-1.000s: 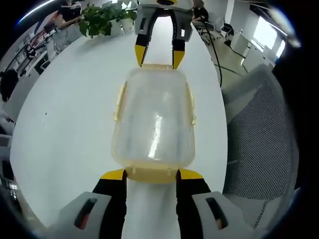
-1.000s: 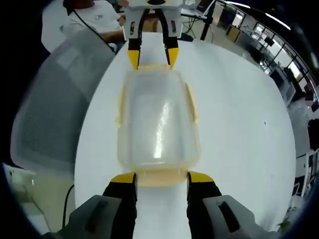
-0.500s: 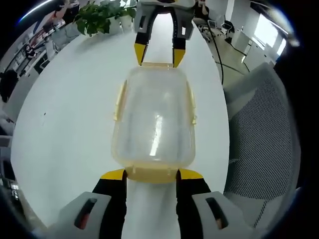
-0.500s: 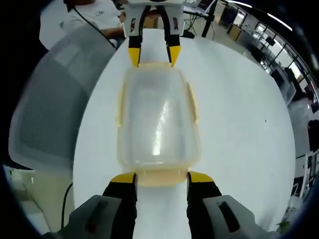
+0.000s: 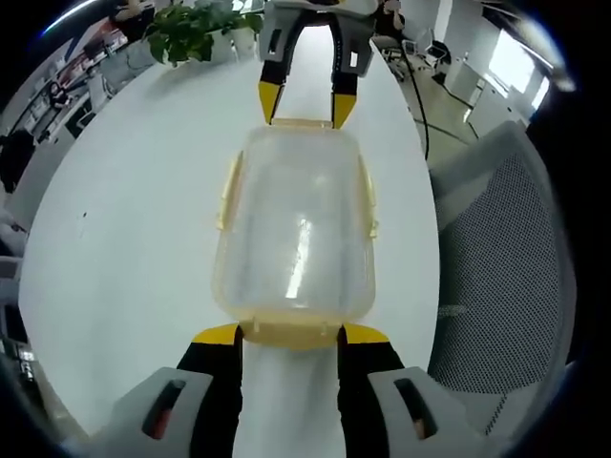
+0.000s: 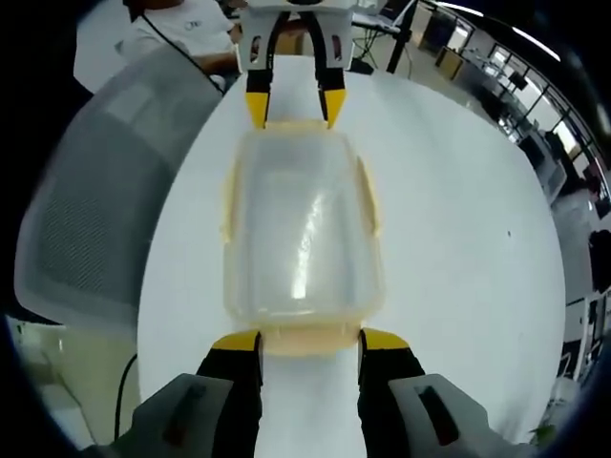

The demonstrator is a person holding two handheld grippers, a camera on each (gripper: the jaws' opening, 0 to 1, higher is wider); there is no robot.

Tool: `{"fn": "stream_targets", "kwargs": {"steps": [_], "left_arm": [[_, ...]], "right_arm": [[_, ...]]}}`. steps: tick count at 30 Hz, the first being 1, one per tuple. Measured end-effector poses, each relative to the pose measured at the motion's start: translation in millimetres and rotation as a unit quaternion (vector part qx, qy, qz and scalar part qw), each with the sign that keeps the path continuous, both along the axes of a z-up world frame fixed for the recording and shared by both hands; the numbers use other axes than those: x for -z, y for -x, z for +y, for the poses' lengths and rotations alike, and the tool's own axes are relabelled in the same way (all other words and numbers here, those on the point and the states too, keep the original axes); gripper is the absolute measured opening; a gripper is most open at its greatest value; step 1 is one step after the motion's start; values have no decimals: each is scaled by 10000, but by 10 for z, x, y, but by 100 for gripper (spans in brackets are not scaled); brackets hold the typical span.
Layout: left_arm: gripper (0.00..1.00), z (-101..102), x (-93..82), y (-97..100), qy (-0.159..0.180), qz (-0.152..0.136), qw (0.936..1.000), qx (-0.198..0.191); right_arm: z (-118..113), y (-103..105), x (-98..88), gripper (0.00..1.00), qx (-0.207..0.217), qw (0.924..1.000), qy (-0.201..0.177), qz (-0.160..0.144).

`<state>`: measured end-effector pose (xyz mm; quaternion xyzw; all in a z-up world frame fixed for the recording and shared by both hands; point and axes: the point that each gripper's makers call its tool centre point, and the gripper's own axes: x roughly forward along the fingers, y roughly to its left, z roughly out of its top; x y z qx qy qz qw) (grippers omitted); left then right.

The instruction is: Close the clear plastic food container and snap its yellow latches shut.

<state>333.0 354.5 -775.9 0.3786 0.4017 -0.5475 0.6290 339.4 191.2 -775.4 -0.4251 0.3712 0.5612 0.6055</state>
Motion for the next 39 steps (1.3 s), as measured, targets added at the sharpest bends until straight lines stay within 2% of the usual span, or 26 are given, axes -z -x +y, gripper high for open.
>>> {"fn": "stream_targets", "kwargs": {"steps": [26, 32, 39], "left_arm": [[40, 2, 10, 40, -63, -25, 9999, 83], [46, 52, 32, 86, -165, 39, 9998, 81], [46, 70, 9, 87, -122, 35, 9999, 12]], "right_arm": [[-7, 19, 5, 39, -94, 9999, -48, 65], [-29, 15, -4, 46, -25, 10000, -56, 63], [-96, 44, 12, 43, 0, 9999, 33, 105]]}}
